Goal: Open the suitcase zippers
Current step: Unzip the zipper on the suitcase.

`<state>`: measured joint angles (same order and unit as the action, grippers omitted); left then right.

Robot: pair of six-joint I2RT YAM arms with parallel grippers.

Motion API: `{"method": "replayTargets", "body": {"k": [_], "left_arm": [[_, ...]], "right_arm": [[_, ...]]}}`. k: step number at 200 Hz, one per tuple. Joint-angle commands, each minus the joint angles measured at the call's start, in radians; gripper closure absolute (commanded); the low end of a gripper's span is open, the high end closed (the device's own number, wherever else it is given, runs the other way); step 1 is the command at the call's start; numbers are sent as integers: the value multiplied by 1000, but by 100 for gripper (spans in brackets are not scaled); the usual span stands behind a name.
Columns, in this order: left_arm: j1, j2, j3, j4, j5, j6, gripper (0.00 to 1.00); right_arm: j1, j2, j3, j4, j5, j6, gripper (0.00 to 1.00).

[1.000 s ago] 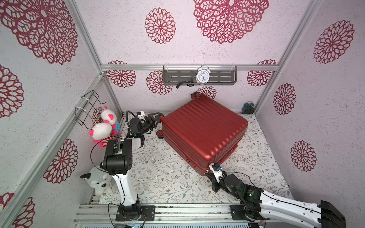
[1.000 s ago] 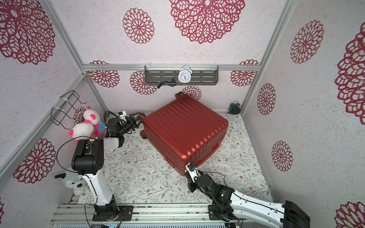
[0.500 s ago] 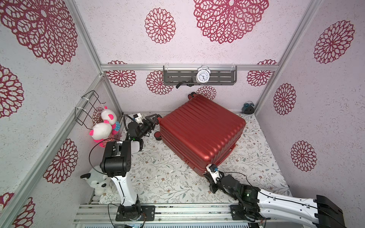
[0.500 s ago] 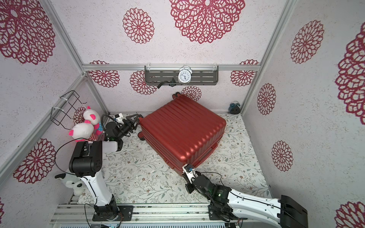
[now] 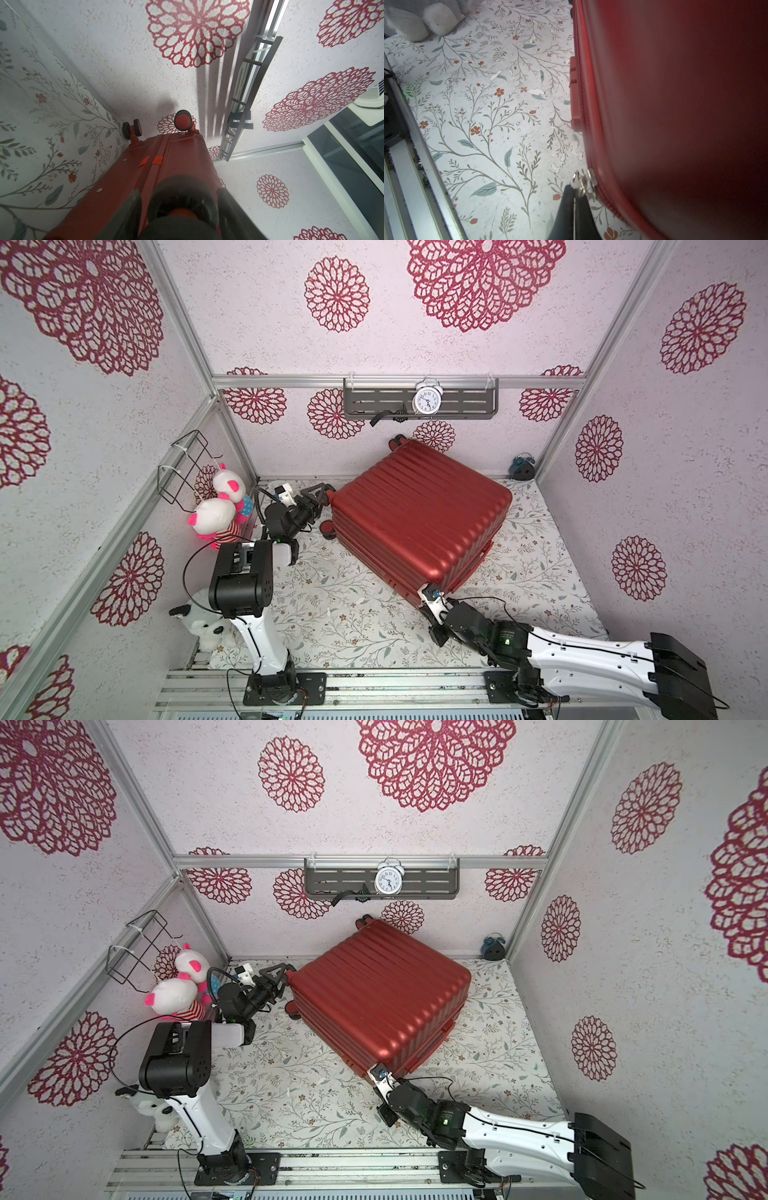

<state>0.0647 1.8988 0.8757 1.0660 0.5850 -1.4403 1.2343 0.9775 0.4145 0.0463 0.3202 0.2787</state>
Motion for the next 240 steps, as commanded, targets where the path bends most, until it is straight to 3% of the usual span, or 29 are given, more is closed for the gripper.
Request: {"method": "replayTargets", "body": {"k": [1, 103, 156, 198, 240], "left_arm": [[-22, -11, -68, -73, 98, 12, 68], [-40, -123, -279, -4, 80, 20, 70], [-39, -254, -408, -73, 34, 80, 70], [-31, -321, -442, -172, 1, 134, 70], [40, -285, -396, -196, 11, 141, 70]], "right_arm": [[20, 28, 48, -35, -58, 69, 100], [-10, 30, 111, -203, 53, 146, 100], [-233, -25, 97, -195, -93, 72, 100], [-354, 57, 136, -132, -192, -2, 100], [-426, 146, 187, -64, -266, -48, 100]]}}
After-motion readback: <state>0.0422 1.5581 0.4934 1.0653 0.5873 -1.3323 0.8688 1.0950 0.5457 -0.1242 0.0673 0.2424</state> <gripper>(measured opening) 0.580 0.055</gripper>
